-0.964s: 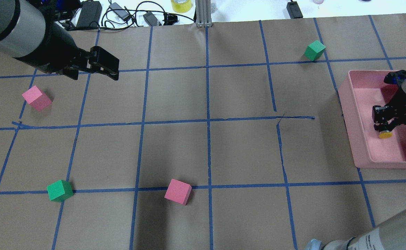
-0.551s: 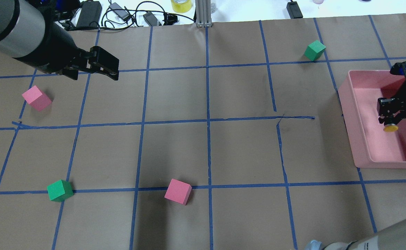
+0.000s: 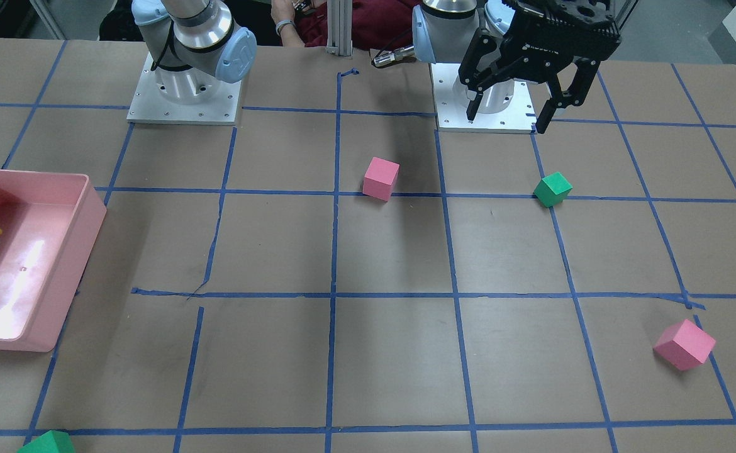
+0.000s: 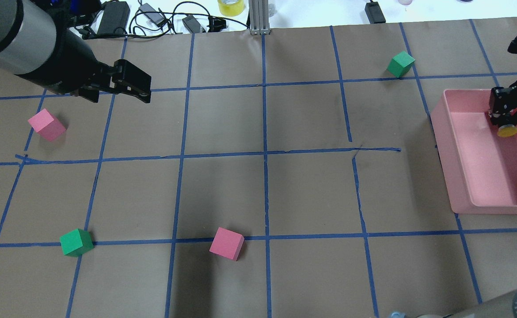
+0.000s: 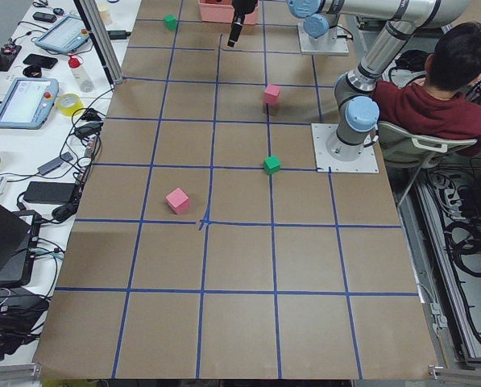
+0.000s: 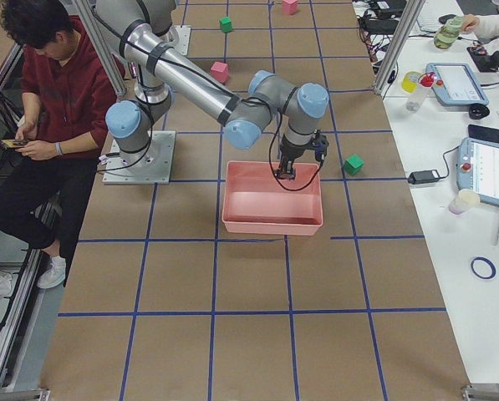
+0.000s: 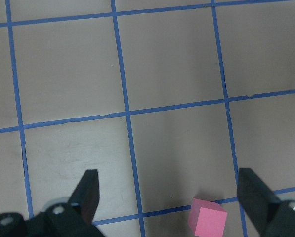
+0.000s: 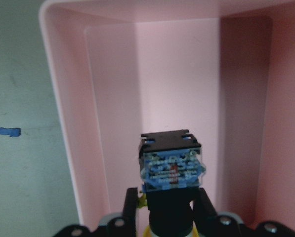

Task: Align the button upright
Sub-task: 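Close the right gripper on the switch and lift it, then carry the switch out of the bin toward the table center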

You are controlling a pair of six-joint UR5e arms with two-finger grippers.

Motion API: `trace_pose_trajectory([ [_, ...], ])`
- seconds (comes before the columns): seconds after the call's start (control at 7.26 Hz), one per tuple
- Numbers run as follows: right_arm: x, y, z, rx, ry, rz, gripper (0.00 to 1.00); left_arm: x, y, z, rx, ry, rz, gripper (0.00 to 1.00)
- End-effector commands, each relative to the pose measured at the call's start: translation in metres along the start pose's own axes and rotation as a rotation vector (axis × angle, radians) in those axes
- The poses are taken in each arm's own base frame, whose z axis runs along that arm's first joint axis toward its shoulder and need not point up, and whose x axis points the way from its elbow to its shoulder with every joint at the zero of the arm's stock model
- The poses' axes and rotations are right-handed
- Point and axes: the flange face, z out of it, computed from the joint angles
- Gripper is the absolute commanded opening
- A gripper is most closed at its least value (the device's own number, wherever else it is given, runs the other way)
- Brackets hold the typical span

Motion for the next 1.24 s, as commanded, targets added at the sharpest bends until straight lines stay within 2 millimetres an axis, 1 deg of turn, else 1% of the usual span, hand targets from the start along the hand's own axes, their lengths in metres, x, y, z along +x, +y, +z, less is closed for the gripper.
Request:
trace_pose_trajectory([
  [0.0,-0.086,-0.009,-0.034,0.053,0.035,-0.070,0.00,0.001,0.006,0.000,-0.006,0.001,0.000,1.00],
  [0.14,-0.141,-0.006,-0.041,0.065,0.043,-0.057,0.00,0.001,0.007,0.000,-0.005,0.000,0.000,1.00],
  [0.28,-0.203,-0.004,-0.036,0.069,0.048,-0.081,0.00,0.001,0.007,0.000,-0.005,0.000,0.000,1.00],
  [0.41,-0.259,0.000,-0.035,0.104,0.051,-0.055,0.00,0.001,0.007,0.000,-0.005,0.000,0.000,1.00],
  [0.55,-0.299,-0.005,-0.028,0.166,0.052,-0.082,0.00,0.001,0.007,-0.001,-0.003,0.000,0.001,1.00],
  [0.69,-0.328,-0.007,-0.014,0.163,0.046,-0.119,0.00,0.001,0.007,-0.001,-0.003,0.000,0.001,1.00],
  [0.83,-0.357,-0.011,0.008,0.169,0.041,-0.152,0.00,0.001,0.007,-0.001,-0.003,0.000,0.001,1.00],
  [0.96,-0.394,-0.015,0.029,0.206,0.027,-0.110,0.00,0.001,0.007,-0.001,-0.003,0.000,0.001,1.00],
  [1.1,-0.423,-0.015,0.046,0.222,0.014,-0.104,0.00,0.001,0.007,-0.001,-0.003,0.000,0.001,1.00],
])
